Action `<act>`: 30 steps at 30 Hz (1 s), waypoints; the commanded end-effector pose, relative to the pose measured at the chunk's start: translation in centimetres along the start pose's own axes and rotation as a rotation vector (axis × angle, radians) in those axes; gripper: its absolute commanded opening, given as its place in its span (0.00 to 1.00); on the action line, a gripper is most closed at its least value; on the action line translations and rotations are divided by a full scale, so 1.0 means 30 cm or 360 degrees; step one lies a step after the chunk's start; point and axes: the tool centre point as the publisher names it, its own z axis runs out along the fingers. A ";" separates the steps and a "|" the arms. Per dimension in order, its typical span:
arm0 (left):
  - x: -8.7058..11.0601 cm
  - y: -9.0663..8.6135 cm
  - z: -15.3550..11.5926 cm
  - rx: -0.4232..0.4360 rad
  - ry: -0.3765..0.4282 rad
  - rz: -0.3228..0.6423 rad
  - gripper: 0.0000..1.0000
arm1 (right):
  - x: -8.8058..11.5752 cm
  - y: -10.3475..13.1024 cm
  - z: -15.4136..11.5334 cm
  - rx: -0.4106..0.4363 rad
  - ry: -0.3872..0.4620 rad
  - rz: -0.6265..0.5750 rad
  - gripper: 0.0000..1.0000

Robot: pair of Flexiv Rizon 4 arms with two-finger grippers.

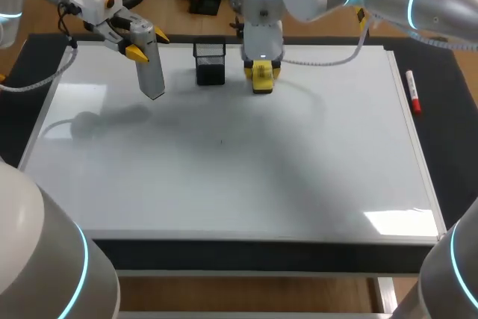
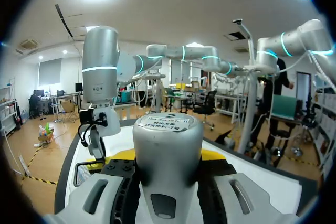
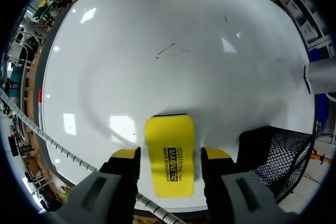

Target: Pick up the inspection probe, press it on each red-marked spot on the whiteboard one by one, put down the probe, pick up the eraser, and wipe off all the red marks.

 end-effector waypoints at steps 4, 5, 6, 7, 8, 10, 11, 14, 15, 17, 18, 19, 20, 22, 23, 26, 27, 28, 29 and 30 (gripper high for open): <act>-0.001 -0.002 -0.002 -0.0002 0.0004 0.0001 0.00 | 0.030 0.006 -0.034 0.0030 -0.0002 0.0037 1.00; -0.001 -0.002 -0.002 -0.0002 0.0004 0.0001 0.00 | 0.036 0.008 -0.041 0.0038 -0.0003 0.0053 1.00; -0.001 -0.002 -0.002 -0.0002 0.0004 0.0001 0.00 | 0.041 0.009 -0.046 0.0043 -0.0007 0.0064 1.00; -0.001 -0.002 -0.002 -0.0002 0.0004 0.0001 0.00 | 0.047 0.010 -0.050 0.0048 -0.0008 0.0071 1.00; -0.001 -0.002 -0.002 -0.0002 0.0004 0.0001 0.00 | 0.053 0.012 -0.055 0.0053 -0.0010 0.0082 1.00; -0.001 -0.002 -0.002 -0.0002 0.0004 0.0001 0.00 | 0.063 0.014 -0.064 0.0062 -0.0022 0.0111 1.00; -0.001 -0.002 -0.002 -0.0002 0.0004 0.0001 0.00 | 0.070 0.016 -0.069 0.0063 -0.0030 0.0138 1.00; -0.001 -0.002 -0.002 -0.0002 0.0004 0.0001 0.00 | 0.090 0.020 -0.087 0.0057 -0.0086 0.0223 1.00; -0.001 -0.002 -0.002 -0.0002 0.0004 0.0001 0.00 | 0.096 0.022 -0.093 0.0050 -0.0117 0.0249 1.00; -0.001 -0.002 -0.002 -0.0002 0.0004 0.0001 0.00 | 0.108 0.025 -0.104 0.0040 -0.0172 0.0305 1.00; -0.001 -0.002 -0.002 -0.0002 0.0004 0.0001 0.00 | 0.114 0.028 -0.110 0.0041 -0.0189 0.0347 1.00; -0.001 -0.002 -0.002 -0.0002 0.0004 0.0001 0.00 | 0.121 0.030 -0.117 0.0030 -0.0227 0.0394 1.00; -0.001 -0.002 -0.002 -0.0002 0.0004 0.0001 0.00 | 0.130 0.031 -0.125 0.0026 -0.0261 0.0445 1.00; -0.001 -0.002 -0.002 -0.0002 0.0004 0.0001 0.00 | 0.149 0.032 -0.138 0.0015 -0.0312 0.0559 1.00; -0.001 -0.002 -0.002 -0.0002 0.0004 0.0001 0.00 | 0.158 0.033 -0.146 0.0002 -0.0358 0.0604 1.00; -0.001 -0.002 -0.002 -0.0002 0.0004 0.0001 0.00 | 0.182 0.038 -0.161 -0.0025 -0.0455 0.0735 1.00; -0.001 -0.002 -0.002 -0.0002 0.0004 0.0001 0.00 | 0.190 0.039 -0.165 -0.0032 -0.0490 0.0767 1.00; -0.001 -0.002 -0.002 -0.0002 0.0004 0.0001 0.00 | 0.197 0.042 -0.171 -0.0041 -0.0512 0.0813 1.00; -0.001 -0.002 -0.002 -0.0002 0.0004 0.0001 0.00 | 0.205 0.044 -0.176 -0.0048 -0.0549 0.0853 1.00; -0.001 -0.002 -0.002 -0.0002 0.0004 0.0001 0.00 | 0.213 0.046 -0.183 -0.0057 -0.0576 0.0890 1.00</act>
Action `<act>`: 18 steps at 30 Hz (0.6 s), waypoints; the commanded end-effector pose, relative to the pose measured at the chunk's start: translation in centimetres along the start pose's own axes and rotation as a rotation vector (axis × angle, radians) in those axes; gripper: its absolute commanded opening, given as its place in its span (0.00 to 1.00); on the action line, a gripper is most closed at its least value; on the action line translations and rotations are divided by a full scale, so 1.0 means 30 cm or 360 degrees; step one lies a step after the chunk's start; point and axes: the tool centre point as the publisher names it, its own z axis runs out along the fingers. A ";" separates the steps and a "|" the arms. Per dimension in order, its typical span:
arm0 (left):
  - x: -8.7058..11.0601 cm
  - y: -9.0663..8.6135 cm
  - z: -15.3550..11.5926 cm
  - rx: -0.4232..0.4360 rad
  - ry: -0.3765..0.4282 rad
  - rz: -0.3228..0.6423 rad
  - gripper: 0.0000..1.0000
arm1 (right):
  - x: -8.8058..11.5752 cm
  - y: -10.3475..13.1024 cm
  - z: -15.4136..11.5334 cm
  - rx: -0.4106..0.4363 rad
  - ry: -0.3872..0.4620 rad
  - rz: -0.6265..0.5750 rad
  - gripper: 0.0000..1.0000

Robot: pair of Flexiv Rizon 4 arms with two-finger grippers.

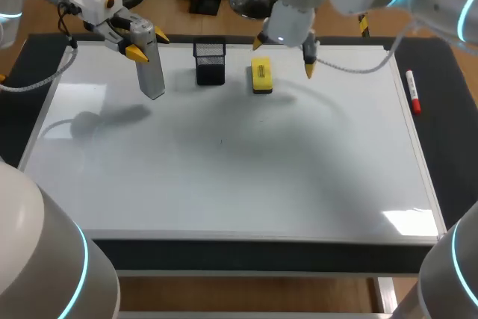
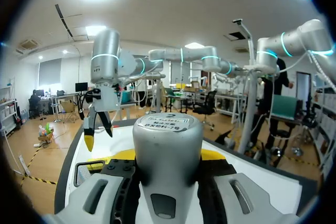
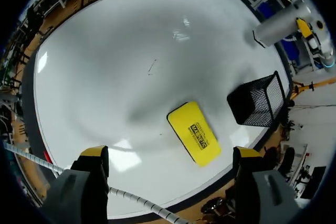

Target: Pick up the inspection probe, press it on each red-marked spot on the whiteboard one by one, put down the probe, pick up the eraser, and wipe off all the red marks.

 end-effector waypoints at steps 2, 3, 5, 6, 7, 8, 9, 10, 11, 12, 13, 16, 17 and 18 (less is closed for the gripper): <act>-0.001 -0.002 -0.002 -0.0002 0.0004 0.0001 0.00 | 0.065 -0.008 -0.052 -0.0033 -0.0228 0.0204 1.00; -0.001 -0.002 -0.002 -0.0002 0.0004 0.0001 0.00 | 0.069 -0.008 -0.061 -0.0045 -0.0236 0.0249 1.00; -0.001 -0.002 -0.002 -0.0002 0.0004 0.0001 0.00 | 0.080 -0.012 -0.080 -0.0070 -0.0265 0.0342 1.00; -0.001 -0.002 -0.002 -0.0002 0.0004 0.0001 0.00 | 0.087 -0.013 -0.091 -0.0070 -0.0272 0.0383 1.00; -0.001 -0.002 -0.002 -0.0002 0.0004 0.0001 0.00 | 0.093 -0.013 -0.102 -0.0071 -0.0292 0.0422 1.00; -0.001 -0.002 -0.002 -0.0002 0.0004 0.0001 0.00 | 0.100 -0.014 -0.112 -0.0081 -0.0309 0.0466 1.00; -0.001 -0.002 -0.002 -0.0002 0.0004 0.0001 0.00 | 0.107 -0.015 -0.122 -0.0086 -0.0335 0.0511 1.00; -0.001 -0.002 -0.002 -0.0002 0.0004 0.0001 0.00 | 0.115 -0.016 -0.133 -0.0070 -0.0364 0.0555 1.00; -0.001 -0.002 -0.002 -0.0002 0.0004 0.0001 0.00 | 0.122 -0.015 -0.145 -0.0059 -0.0389 0.0603 1.00; -0.001 -0.002 -0.002 -0.0002 0.0004 0.0001 0.00 | 0.129 -0.016 -0.154 -0.0064 -0.0402 0.0650 1.00; -0.001 -0.002 -0.002 -0.0002 0.0004 0.0001 0.00 | 0.134 -0.018 -0.163 -0.0078 -0.0427 0.0694 1.00; -0.001 -0.002 -0.002 -0.0002 0.0004 0.0001 0.00 | 0.146 -0.018 -0.190 -0.0103 -0.0455 0.0798 1.00; -0.001 -0.002 -0.002 -0.0002 0.0004 0.0001 0.00 | 0.149 -0.019 -0.199 -0.0112 -0.0470 0.0818 1.00; -0.001 -0.002 -0.002 -0.0002 0.0004 0.0001 0.00 | 0.152 -0.019 -0.207 -0.0120 -0.0482 0.0838 1.00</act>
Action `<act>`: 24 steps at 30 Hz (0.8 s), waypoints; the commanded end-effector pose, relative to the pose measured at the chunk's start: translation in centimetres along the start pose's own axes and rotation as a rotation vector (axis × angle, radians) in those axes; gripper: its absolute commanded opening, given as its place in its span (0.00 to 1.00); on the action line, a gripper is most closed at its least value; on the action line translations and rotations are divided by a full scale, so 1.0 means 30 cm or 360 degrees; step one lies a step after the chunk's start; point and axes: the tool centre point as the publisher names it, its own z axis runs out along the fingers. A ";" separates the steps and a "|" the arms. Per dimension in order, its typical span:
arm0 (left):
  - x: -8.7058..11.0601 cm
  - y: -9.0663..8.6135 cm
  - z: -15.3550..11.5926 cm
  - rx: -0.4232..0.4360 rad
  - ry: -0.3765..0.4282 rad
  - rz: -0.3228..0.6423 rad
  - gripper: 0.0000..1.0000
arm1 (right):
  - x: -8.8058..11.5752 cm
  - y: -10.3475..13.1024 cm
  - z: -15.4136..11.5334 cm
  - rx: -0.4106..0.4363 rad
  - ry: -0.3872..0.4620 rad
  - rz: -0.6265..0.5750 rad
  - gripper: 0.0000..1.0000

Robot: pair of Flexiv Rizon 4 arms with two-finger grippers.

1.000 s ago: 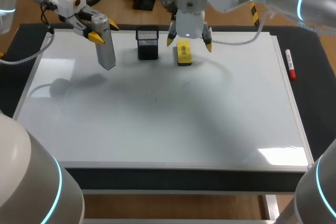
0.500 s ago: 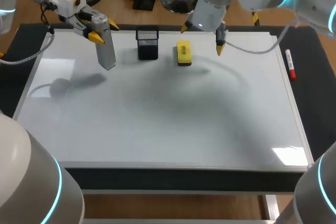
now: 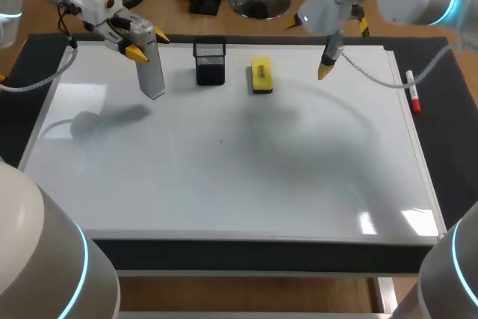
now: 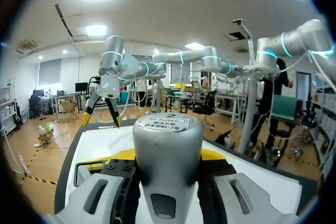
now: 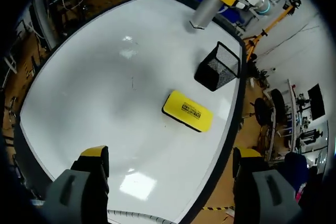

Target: Pick up the inspection probe, press it on each red-marked spot on the whiteboard one by one, put down the probe, pick up the eraser, and wipe off all the red marks.

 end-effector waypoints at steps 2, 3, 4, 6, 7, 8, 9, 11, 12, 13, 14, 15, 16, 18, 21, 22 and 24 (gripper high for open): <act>-0.001 -0.002 -0.002 -0.0002 0.0004 0.0001 0.00 | 0.031 -0.003 -0.064 -0.0044 -0.0108 0.0090 1.00; -0.001 -0.002 -0.002 -0.0002 0.0004 0.0001 0.00 | 0.030 -0.004 -0.071 -0.0063 -0.0129 0.0097 1.00; -0.001 -0.002 -0.002 -0.0002 0.0004 0.0001 0.00 | 0.029 -0.002 -0.080 -0.0081 -0.0154 0.0107 1.00; -0.001 -0.002 -0.002 -0.0002 0.0004 0.0001 0.00 | 0.025 0.000 -0.095 -0.0114 -0.0114 0.0150 1.00; -0.001 -0.002 -0.002 -0.0002 0.0004 0.0001 0.00 | 0.022 0.005 -0.102 -0.0136 -0.0146 0.0138 1.00; -0.001 -0.002 -0.002 -0.0002 0.0004 0.0001 0.00 | 0.024 0.009 -0.115 -0.0136 -0.0187 0.0140 1.00; -0.001 -0.002 -0.002 -0.0002 0.0004 0.0001 0.00 | 0.024 0.011 -0.123 -0.0133 -0.0172 0.0163 1.00; -0.001 -0.002 -0.002 -0.0002 0.0004 0.0001 0.00 | 0.019 0.005 -0.136 -0.0187 -0.0181 0.0178 1.00; -0.001 -0.002 -0.002 -0.0002 0.0004 0.0001 0.00 | 0.019 0.005 -0.136 -0.0187 -0.0181 0.0178 1.00; -0.001 -0.002 -0.002 -0.0002 0.0004 0.0001 0.00 | 0.019 0.005 -0.136 -0.0187 -0.0181 0.0178 1.00; -0.001 -0.002 -0.002 -0.0002 0.0004 0.0001 0.00 | 0.019 0.005 -0.136 -0.0187 -0.0181 0.0178 1.00; -0.001 -0.002 -0.002 -0.0002 0.0004 0.0001 0.00 | 0.019 0.005 -0.136 -0.0187 -0.0181 0.0178 1.00; -0.001 -0.002 -0.002 -0.0002 0.0004 0.0001 0.00 | 0.019 0.005 -0.136 -0.0187 -0.0181 0.0178 1.00; -0.001 -0.002 -0.002 -0.0002 0.0004 0.0001 0.00 | 0.019 0.005 -0.136 -0.0187 -0.0181 0.0178 1.00; -0.001 -0.002 -0.002 -0.0002 0.0004 0.0001 0.00 | 0.019 0.005 -0.136 -0.0187 -0.0181 0.0178 1.00; -0.001 -0.002 -0.002 -0.0002 0.0004 0.0001 0.00 | 0.019 0.005 -0.136 -0.0187 -0.0181 0.0178 1.00; -0.001 -0.002 -0.002 -0.0002 0.0004 0.0001 0.00 | 0.019 0.005 -0.136 -0.0187 -0.0181 0.0178 1.00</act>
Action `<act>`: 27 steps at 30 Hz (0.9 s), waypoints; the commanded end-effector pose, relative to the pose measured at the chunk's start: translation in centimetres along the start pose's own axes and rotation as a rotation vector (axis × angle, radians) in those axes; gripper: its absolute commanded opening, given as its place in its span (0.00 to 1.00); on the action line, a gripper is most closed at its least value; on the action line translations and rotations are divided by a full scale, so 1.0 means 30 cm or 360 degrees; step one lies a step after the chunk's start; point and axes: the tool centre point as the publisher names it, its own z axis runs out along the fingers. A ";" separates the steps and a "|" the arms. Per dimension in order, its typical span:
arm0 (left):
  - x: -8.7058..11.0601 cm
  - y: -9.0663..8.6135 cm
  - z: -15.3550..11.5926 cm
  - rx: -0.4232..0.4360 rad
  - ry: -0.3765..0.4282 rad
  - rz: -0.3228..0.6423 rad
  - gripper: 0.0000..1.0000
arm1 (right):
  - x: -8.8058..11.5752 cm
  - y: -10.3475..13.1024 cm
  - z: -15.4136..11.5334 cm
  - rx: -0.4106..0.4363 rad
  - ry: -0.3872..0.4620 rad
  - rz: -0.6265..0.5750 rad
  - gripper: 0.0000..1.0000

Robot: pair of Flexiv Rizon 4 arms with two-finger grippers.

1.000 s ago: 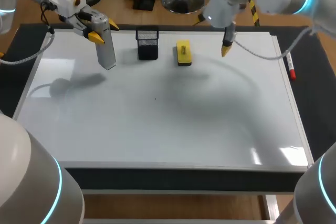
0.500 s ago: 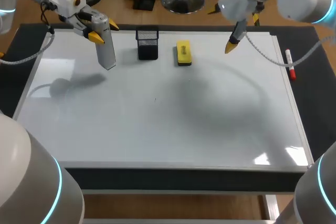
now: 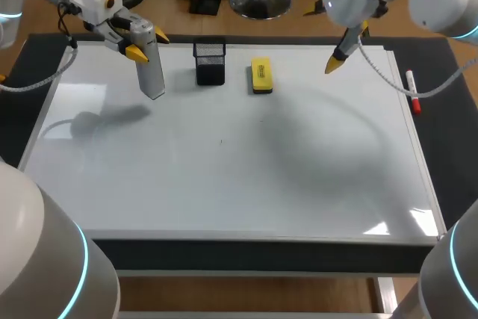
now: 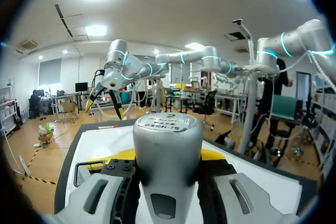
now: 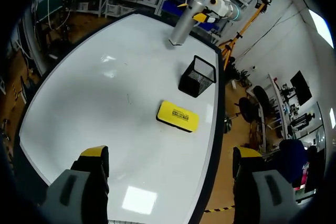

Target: Pick up the inspection probe, press it on each red-marked spot on the whiteboard one by one, put down the probe, pick up the eraser, and wipe off all the red marks.

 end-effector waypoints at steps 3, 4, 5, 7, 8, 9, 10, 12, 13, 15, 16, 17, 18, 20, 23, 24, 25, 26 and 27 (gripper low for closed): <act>-0.001 -0.002 -0.002 -0.0002 0.0004 0.0001 0.00 | 0.000 0.000 -0.003 0.0005 0.0004 -0.0002 1.00; -0.001 -0.002 -0.002 -0.0002 0.0004 0.0001 0.00 | 0.000 0.000 -0.003 0.0005 0.0004 -0.0002 1.00; -0.001 -0.002 -0.002 -0.0002 0.0004 0.0001 0.00 | 0.000 0.000 -0.003 0.0005 0.0004 -0.0002 1.00; -0.001 -0.002 -0.002 -0.0002 0.0004 0.0001 0.00 | 0.000 0.000 -0.003 0.0005 0.0004 -0.0002 1.00; -0.001 -0.002 -0.002 -0.0002 0.0004 0.0001 0.00 | 0.000 0.000 -0.003 0.0005 0.0004 -0.0002 1.00; -0.001 -0.002 -0.002 -0.0002 0.0004 0.0001 0.00 | 0.000 0.000 -0.003 0.0005 0.0004 -0.0002 1.00; -0.001 -0.002 -0.002 -0.0002 0.0004 0.0001 0.00 | 0.000 0.000 -0.003 0.0005 0.0004 -0.0002 1.00; -0.001 -0.002 -0.002 -0.0002 0.0004 0.0001 0.00 | 0.000 0.000 -0.003 0.0005 0.0004 -0.0002 1.00; -0.001 -0.002 -0.002 -0.0002 0.0004 0.0001 0.00 | 0.000 0.000 -0.003 0.0005 0.0004 -0.0002 1.00; -0.001 -0.002 -0.002 -0.0002 0.0004 0.0001 0.00 | 0.000 0.000 -0.003 0.0005 0.0004 -0.0002 1.00; -0.001 -0.002 -0.002 -0.0002 0.0004 0.0001 0.00 | 0.000 0.000 -0.003 0.0005 0.0004 -0.0002 1.00; -0.001 -0.002 -0.002 -0.0002 0.0004 0.0001 0.00 | 0.000 0.000 -0.003 0.0005 0.0004 -0.0002 1.00; -0.001 -0.002 -0.002 -0.0002 0.0004 0.0001 0.00 | 0.000 0.000 -0.003 0.0005 0.0004 -0.0002 1.00; -0.030 -0.021 0.018 -0.0025 -0.0010 0.0008 0.00 | 0.000 0.000 -0.003 0.0005 0.0004 -0.0002 1.00; -0.063 -0.047 0.037 -0.0041 -0.0073 0.0012 0.00 | 0.000 0.000 -0.003 0.0005 0.0004 -0.0002 1.00; -0.071 -0.055 0.042 -0.0052 -0.0098 0.0009 0.00 | 0.000 0.000 -0.003 0.0005 0.0004 -0.0002 1.00; -0.078 -0.063 0.046 -0.0049 -0.0122 0.0010 0.00 | 0.000 0.000 -0.003 0.0005 0.0004 -0.0002 1.00; -0.083 -0.071 0.048 -0.0048 -0.0138 0.0015 0.00 | 0.000 0.000 -0.003 0.0005 0.0004 -0.0002 1.00; -0.089 -0.078 0.050 -0.0056 -0.0167 0.0009 0.00 | 0.000 0.000 -0.003 0.0005 0.0004 -0.0002 1.00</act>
